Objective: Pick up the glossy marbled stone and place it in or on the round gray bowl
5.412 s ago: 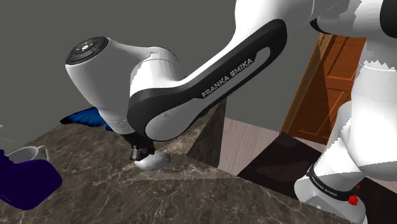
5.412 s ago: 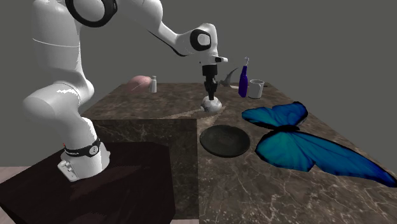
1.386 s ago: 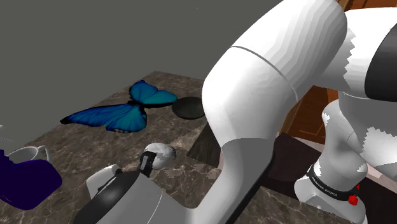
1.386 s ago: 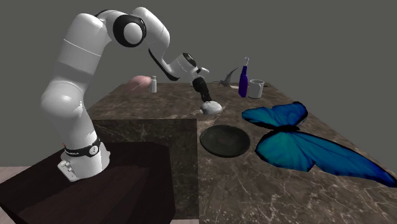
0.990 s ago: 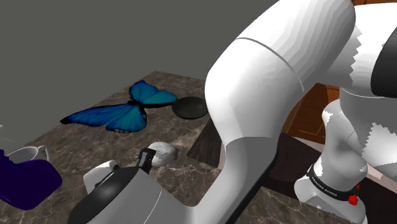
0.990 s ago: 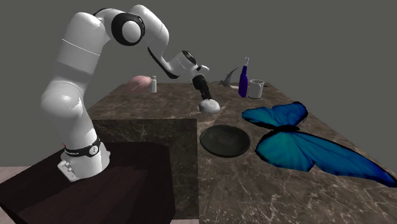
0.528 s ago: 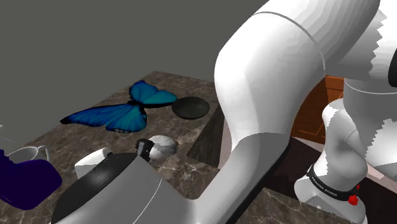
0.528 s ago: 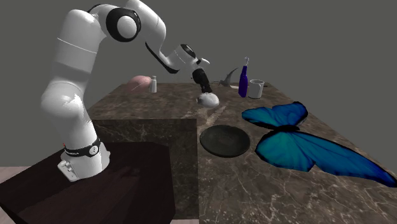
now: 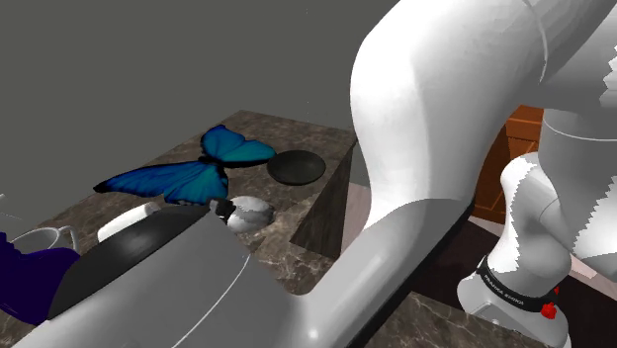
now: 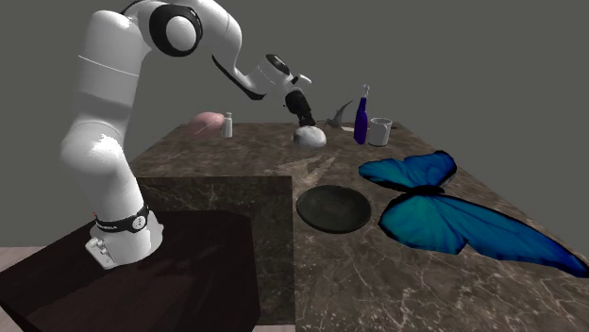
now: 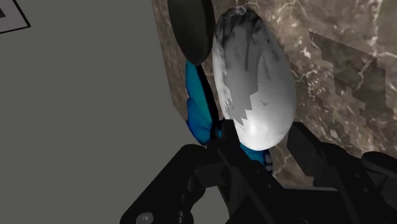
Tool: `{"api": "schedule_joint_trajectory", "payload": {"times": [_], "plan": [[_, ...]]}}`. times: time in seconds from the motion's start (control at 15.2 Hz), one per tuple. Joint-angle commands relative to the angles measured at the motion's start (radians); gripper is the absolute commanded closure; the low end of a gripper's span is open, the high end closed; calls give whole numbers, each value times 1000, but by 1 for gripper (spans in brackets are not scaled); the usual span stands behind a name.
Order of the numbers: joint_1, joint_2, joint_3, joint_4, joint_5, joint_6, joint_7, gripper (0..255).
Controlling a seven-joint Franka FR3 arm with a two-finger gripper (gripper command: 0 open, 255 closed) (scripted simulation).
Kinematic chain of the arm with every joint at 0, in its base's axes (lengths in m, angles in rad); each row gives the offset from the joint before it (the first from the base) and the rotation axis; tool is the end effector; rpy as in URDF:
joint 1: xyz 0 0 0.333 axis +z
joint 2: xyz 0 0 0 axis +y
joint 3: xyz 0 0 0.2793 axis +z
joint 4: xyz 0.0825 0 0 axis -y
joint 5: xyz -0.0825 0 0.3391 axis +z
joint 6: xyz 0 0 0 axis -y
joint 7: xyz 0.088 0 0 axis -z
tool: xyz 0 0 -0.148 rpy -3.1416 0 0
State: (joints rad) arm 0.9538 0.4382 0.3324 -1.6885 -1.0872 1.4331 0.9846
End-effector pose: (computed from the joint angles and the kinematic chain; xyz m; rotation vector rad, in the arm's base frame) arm 0.3028 0.4718 0.3359 2.0264 0.5813 0.7082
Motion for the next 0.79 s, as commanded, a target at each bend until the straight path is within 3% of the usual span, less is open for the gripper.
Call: {"api": "schedule_joint_trajectory", "payload": {"times": [0.0,0.2,0.73], "plan": [[1,-11,2,11,2,-12,-17,255],[2,-27,3,23,4,-26,-41,255],[-138,-230,-50,-248,-20,169,-70,255]]}}
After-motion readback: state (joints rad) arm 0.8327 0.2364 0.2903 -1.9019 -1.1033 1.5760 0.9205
